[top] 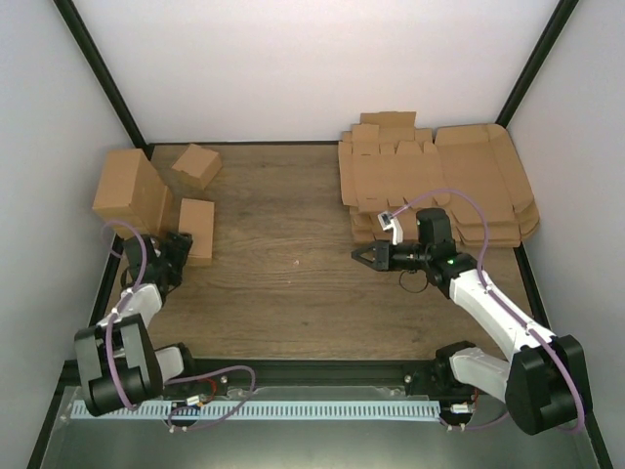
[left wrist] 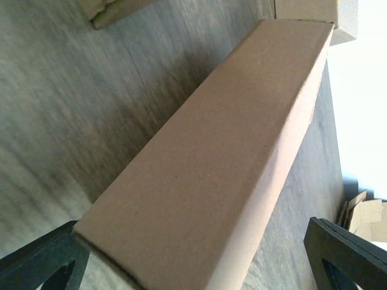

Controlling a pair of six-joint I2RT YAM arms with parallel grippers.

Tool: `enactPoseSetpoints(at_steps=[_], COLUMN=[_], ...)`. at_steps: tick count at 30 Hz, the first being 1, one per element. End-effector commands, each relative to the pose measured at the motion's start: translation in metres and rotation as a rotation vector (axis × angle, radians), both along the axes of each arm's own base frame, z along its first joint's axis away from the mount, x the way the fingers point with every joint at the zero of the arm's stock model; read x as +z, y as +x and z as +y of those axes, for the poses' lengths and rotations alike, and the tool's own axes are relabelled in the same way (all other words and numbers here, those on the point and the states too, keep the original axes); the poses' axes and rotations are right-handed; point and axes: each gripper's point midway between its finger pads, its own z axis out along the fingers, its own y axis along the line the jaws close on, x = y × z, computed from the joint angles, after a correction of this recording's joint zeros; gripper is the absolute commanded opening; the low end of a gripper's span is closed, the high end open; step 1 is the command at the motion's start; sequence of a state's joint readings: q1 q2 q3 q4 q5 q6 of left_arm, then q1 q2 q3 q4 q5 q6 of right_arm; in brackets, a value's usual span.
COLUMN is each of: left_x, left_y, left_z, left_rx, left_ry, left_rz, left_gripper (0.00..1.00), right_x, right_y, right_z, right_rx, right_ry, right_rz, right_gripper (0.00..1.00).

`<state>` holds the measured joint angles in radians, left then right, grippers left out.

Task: Fold the paper box

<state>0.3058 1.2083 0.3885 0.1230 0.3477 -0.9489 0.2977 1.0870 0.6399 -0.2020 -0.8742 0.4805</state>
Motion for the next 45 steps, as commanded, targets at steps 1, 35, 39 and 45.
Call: enactPoseSetpoints(at_steps=[1, 35, 39, 45], left_x=[0.01, -0.009, -0.015, -0.016], left_y=[-0.014, -0.018, 0.004, 0.032], left_z=[0.007, -0.04, -0.035, -0.021], left_rx=[0.014, -0.351, -0.342, -0.289], left_ry=[0.063, 0.299, 0.311, 0.356], left_rz=[0.051, 0.302, 0.313, 0.314], left_gripper=[1.0, 0.04, 0.04, 0.04], right_x=[0.011, 0.011, 0.013, 0.013], right_y=[0.001, -0.003, -0.003, -0.004], right_z=[0.0, 0.004, 0.004, 0.003], right_rx=[0.006, 0.043, 0.046, 0.045], right_ry=[0.024, 0.038, 0.032, 0.029], right_rz=[-0.028, -0.018, -0.024, -0.021], right_gripper=[0.12, 0.12, 0.12, 0.12])
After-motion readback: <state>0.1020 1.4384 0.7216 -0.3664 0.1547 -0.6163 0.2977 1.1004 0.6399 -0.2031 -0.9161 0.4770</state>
